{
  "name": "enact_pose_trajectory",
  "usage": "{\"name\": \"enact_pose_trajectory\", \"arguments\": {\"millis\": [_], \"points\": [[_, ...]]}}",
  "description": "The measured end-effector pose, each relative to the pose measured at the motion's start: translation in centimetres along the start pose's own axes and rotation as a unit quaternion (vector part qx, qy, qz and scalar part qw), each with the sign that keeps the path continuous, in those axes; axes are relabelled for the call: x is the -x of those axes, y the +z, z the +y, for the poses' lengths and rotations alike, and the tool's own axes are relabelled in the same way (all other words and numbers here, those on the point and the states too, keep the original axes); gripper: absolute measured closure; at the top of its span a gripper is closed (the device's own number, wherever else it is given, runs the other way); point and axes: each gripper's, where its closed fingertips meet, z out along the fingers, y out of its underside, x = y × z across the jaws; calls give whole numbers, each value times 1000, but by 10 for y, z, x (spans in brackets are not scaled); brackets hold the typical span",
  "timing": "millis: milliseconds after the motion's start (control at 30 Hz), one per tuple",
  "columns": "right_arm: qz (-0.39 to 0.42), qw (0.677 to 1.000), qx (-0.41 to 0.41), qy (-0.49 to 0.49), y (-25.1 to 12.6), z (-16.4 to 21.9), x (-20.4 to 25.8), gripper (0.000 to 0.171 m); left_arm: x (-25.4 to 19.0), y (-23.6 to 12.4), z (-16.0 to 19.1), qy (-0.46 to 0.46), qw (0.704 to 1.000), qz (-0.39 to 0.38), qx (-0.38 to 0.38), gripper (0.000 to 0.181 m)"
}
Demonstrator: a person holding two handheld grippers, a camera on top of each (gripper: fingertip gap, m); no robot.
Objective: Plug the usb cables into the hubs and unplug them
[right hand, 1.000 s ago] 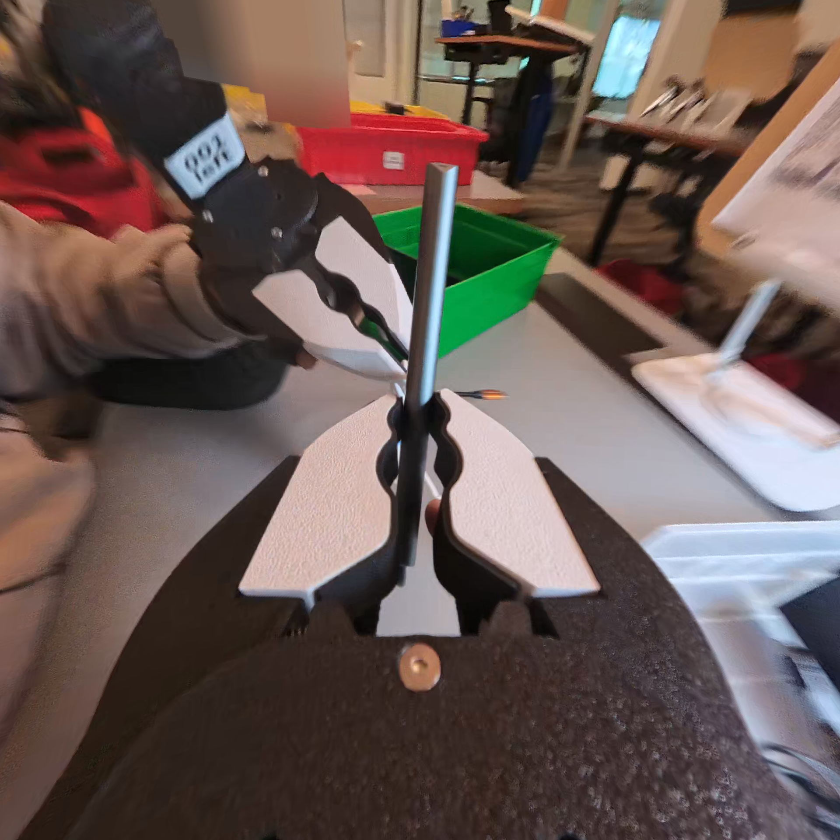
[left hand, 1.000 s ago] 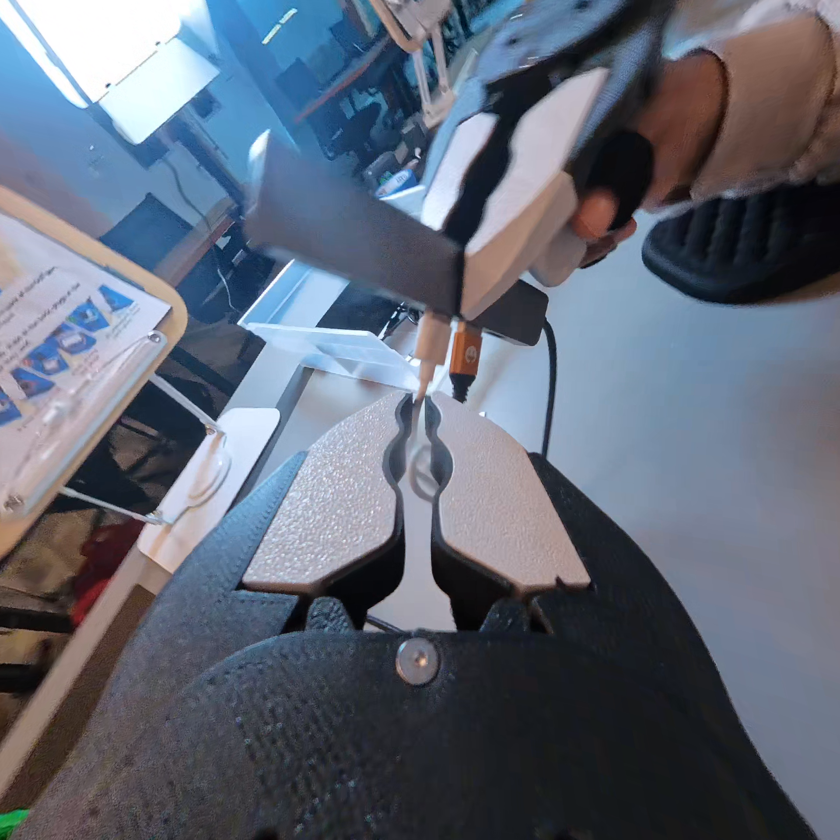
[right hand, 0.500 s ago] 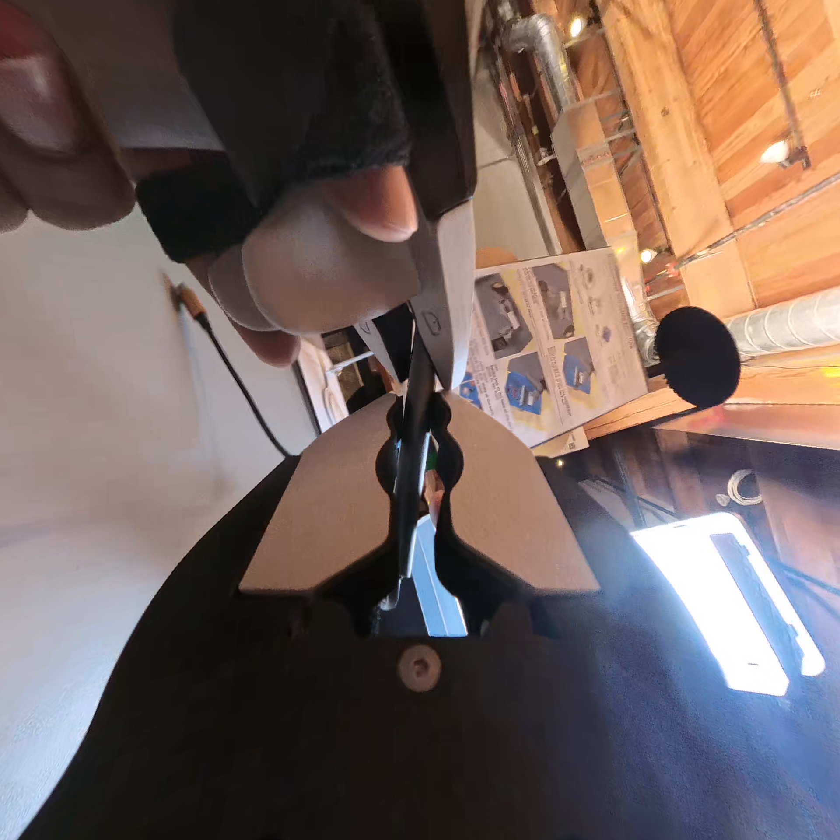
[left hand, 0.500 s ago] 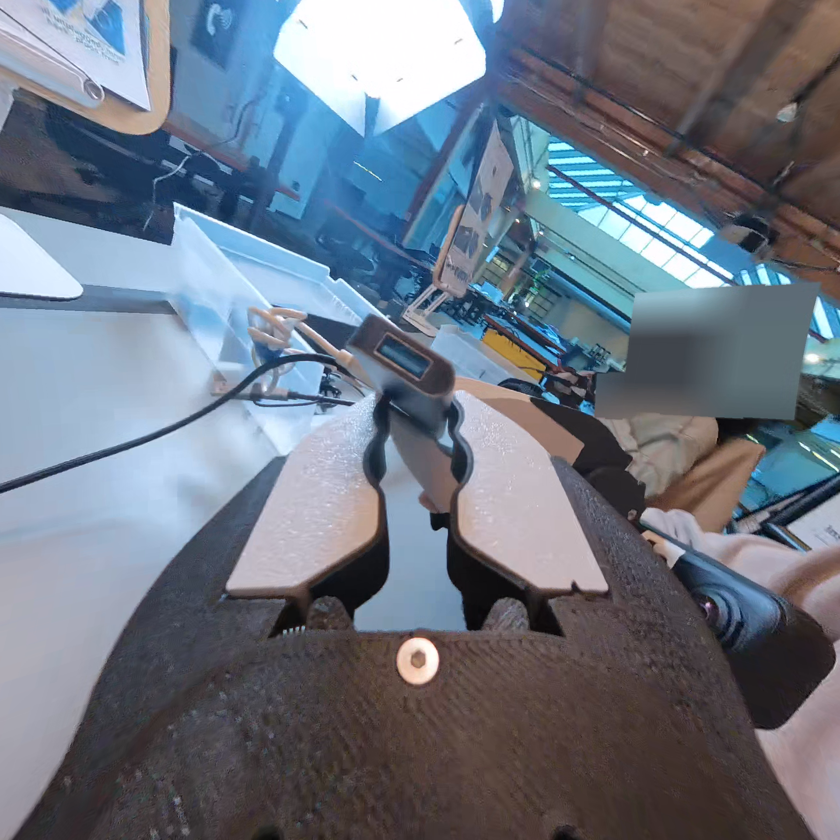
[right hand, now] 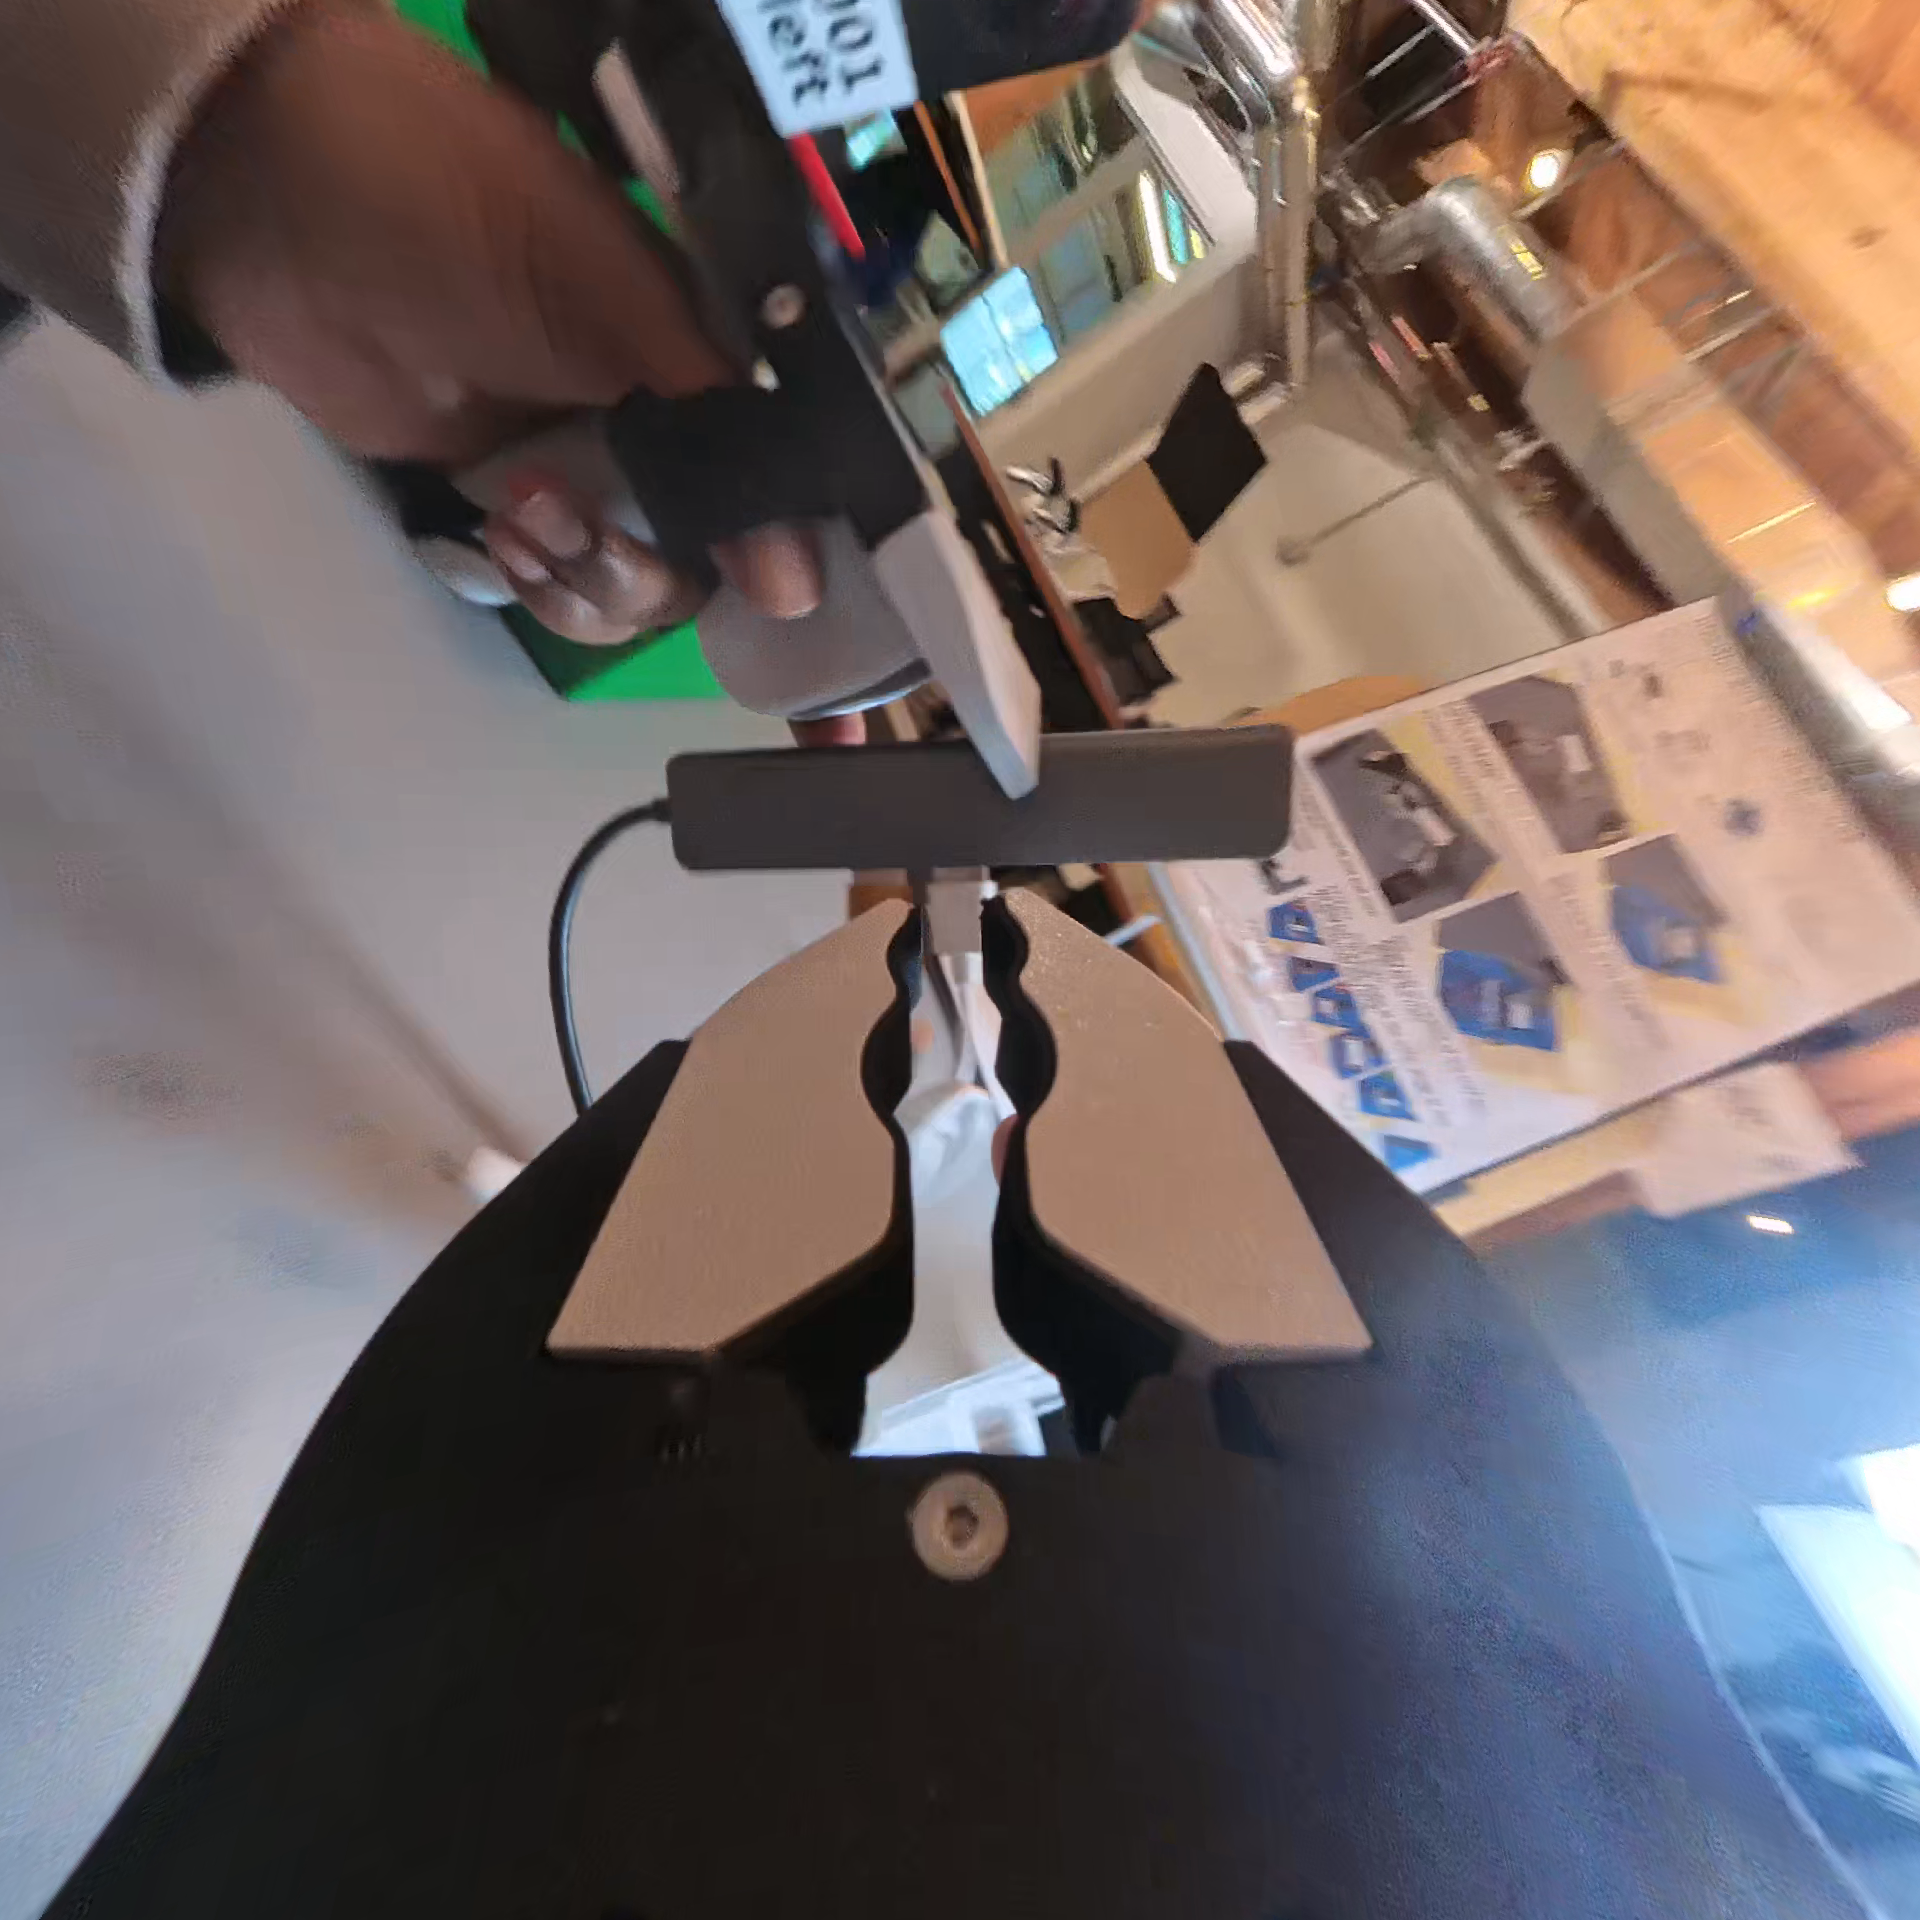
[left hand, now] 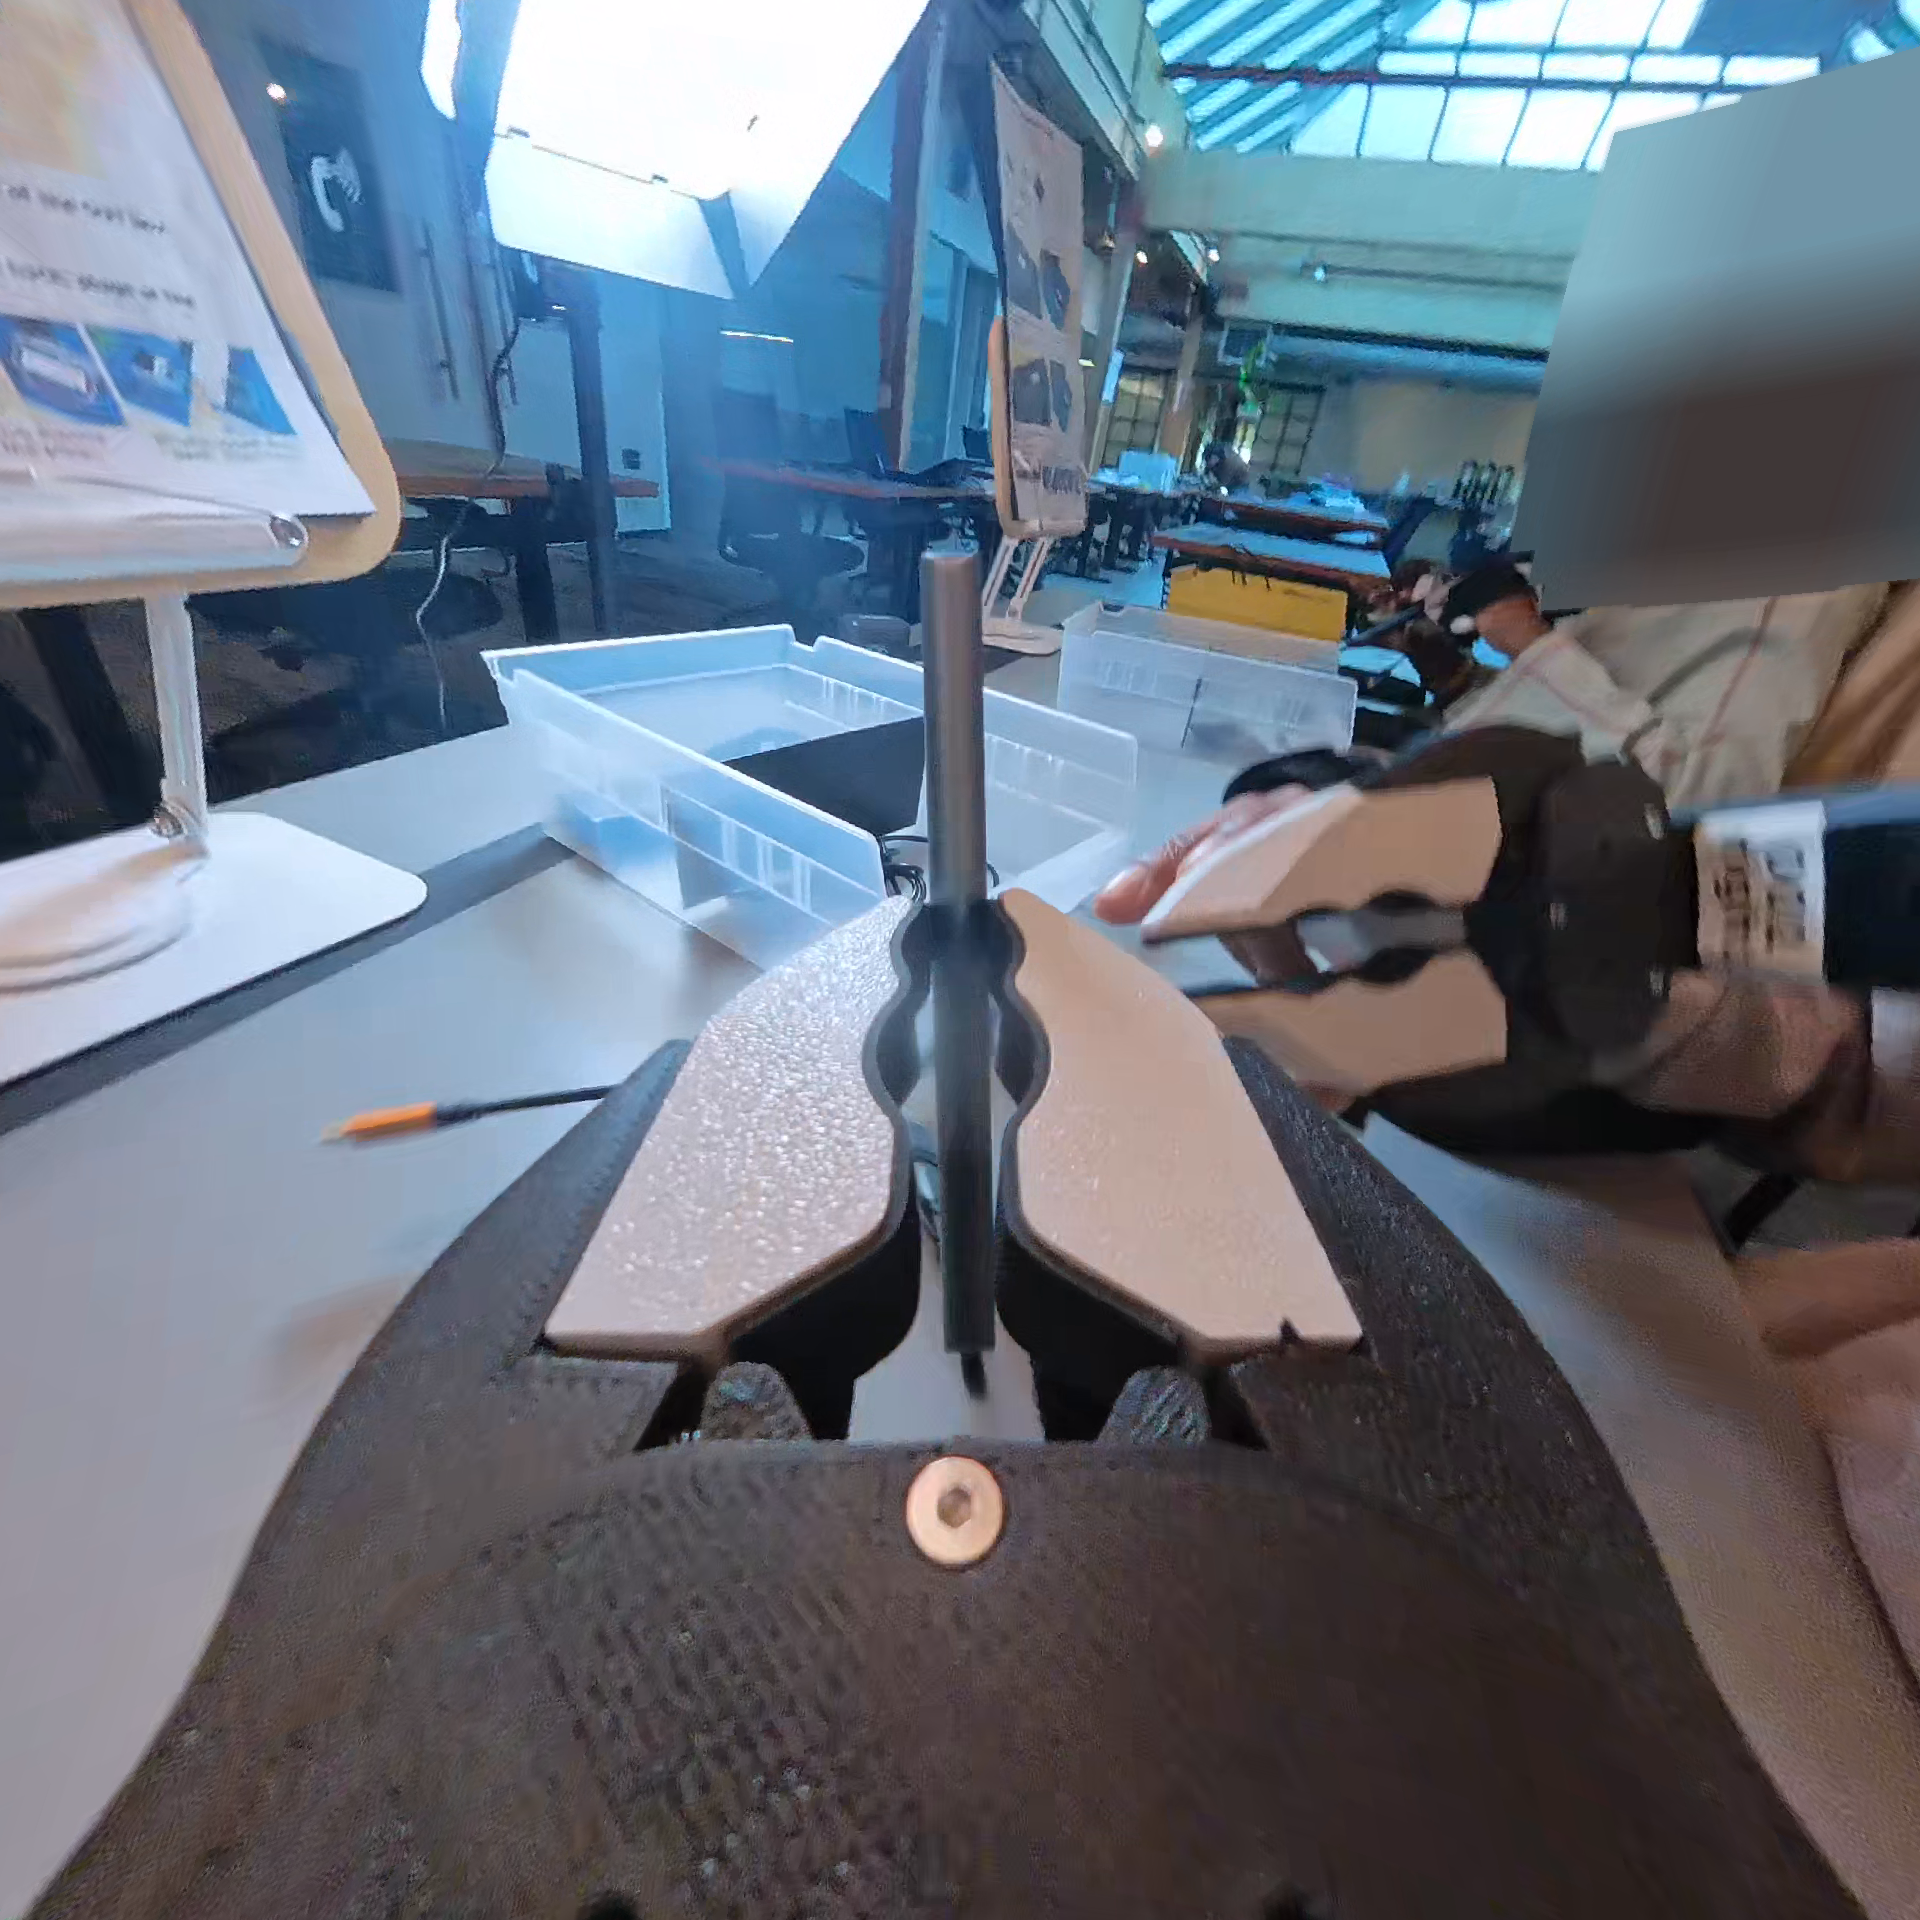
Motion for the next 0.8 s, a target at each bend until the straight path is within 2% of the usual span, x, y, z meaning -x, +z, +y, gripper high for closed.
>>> {"name": "enact_pose_trajectory", "arguments": {"millis": [33,133,233,333,400,533,600,667,700,800], "points": [[-18,999,-5,26,-3,1,-5,160,-2,-3,0,14,1000,7,5,171],[-97,988,36,110,-8,20,-8,137,-14,-8,1,65,997,45,23,171],[-198,953,23,229,-12,18,4,126,-35,-9,2,113,988,99,33,171],[-266,924,-7,274,-11,7,22,131,-61,-6,6,144,978,149,38,171],[-284,924,-30,255,-13,1,30,162,-66,-4,10,156,975,151,44,171],[-300,920,-14,252,-15,1,34,163,-65,-8,15,152,973,164,54,171],[-299,922,2,244,-17,3,35,163,-60,-8,20,172,972,147,68,169],[-307,919,10,247,-20,1,37,163,-57,-7,28,192,968,132,93,154],[-308,920,16,241,-20,0,38,163,-58,-6,32,201,965,133,104,152],[-305,926,22,221,-21,-3,42,163,-68,-6,38,234,954,151,110,169]]}}
